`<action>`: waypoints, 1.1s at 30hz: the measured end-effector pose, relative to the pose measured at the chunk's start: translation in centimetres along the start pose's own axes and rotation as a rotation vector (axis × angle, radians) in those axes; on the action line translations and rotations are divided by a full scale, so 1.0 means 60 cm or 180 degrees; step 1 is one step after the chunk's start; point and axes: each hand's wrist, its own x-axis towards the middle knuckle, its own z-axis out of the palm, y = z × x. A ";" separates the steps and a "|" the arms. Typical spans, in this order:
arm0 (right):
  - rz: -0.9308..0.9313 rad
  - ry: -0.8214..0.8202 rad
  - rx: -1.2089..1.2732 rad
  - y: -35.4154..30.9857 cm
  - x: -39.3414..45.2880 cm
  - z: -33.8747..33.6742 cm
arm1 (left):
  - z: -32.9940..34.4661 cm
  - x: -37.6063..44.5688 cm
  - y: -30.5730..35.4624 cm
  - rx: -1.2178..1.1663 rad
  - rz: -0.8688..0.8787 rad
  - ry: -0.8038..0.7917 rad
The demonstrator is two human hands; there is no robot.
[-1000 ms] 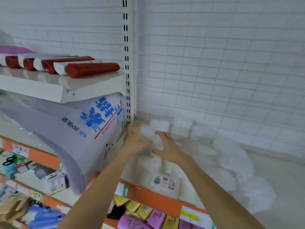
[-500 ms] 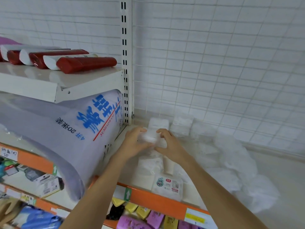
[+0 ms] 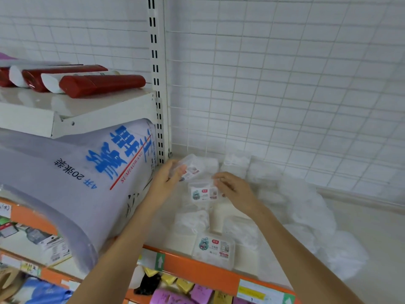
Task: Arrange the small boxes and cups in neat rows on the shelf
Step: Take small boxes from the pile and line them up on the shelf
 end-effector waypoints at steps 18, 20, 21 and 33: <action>0.1259 -0.1381 -0.0399 -0.002 -0.032 -0.045 | 0.007 -0.011 -0.039 0.0436 -0.1260 -0.1138; 0.1174 -0.1543 -0.0495 -0.003 -0.031 -0.044 | 0.004 -0.018 -0.041 0.0654 -0.1226 -0.1429; 0.1135 -0.1543 -0.0492 -0.003 -0.031 -0.043 | 0.004 -0.020 -0.045 0.0805 -0.1155 -0.1494; 0.0104 0.0040 -0.1979 -0.054 -0.095 -0.091 | 0.021 -0.023 -0.004 0.1650 0.0485 -0.0813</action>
